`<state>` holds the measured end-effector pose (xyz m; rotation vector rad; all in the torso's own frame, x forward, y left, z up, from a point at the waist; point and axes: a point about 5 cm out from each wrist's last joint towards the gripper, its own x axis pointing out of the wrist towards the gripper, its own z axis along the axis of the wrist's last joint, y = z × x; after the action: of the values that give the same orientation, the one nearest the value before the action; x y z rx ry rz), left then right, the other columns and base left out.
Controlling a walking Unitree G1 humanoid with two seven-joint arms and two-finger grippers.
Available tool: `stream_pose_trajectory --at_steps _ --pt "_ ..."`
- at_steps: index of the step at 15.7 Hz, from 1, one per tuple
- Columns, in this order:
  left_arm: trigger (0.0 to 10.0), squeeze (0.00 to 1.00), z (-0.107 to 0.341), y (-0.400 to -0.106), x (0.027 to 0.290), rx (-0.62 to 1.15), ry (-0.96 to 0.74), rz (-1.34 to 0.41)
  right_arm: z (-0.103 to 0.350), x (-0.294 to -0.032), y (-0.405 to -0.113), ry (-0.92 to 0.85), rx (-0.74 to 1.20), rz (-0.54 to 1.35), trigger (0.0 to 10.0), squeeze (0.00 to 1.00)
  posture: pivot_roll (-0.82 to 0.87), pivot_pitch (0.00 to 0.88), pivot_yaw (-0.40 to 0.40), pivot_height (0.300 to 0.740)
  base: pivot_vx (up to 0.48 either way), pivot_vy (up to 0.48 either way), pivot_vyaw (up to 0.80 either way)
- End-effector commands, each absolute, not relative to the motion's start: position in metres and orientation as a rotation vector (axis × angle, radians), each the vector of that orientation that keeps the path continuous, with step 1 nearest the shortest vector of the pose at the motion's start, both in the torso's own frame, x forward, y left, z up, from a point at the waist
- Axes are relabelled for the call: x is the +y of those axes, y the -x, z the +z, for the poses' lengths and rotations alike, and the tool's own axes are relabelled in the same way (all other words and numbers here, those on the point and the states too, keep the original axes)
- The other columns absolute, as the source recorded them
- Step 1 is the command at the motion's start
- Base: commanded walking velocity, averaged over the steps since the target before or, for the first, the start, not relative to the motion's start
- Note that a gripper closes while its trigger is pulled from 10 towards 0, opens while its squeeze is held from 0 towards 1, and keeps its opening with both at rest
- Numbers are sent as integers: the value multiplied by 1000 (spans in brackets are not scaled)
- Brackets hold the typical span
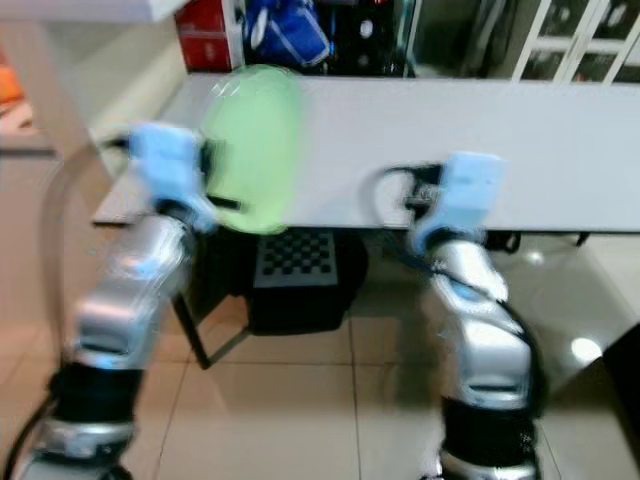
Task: Setting the table
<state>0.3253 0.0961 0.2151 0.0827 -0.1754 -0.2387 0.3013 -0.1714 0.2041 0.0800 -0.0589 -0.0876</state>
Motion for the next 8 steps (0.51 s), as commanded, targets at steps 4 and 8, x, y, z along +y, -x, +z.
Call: stream_pose_trajectory --at_steps 4,8 --pt "10000 0 232 -327 110 -248 -87 -183 205 -160 -303 -80 -55 -44 10000 0 -36 0 -7 740 369 0 0" --pt "10000 0 232 -327 110 -248 -87 -184 205 -157 -303 -79 -58 -24 10000 0 -31 0 -9 740 371 0 0"
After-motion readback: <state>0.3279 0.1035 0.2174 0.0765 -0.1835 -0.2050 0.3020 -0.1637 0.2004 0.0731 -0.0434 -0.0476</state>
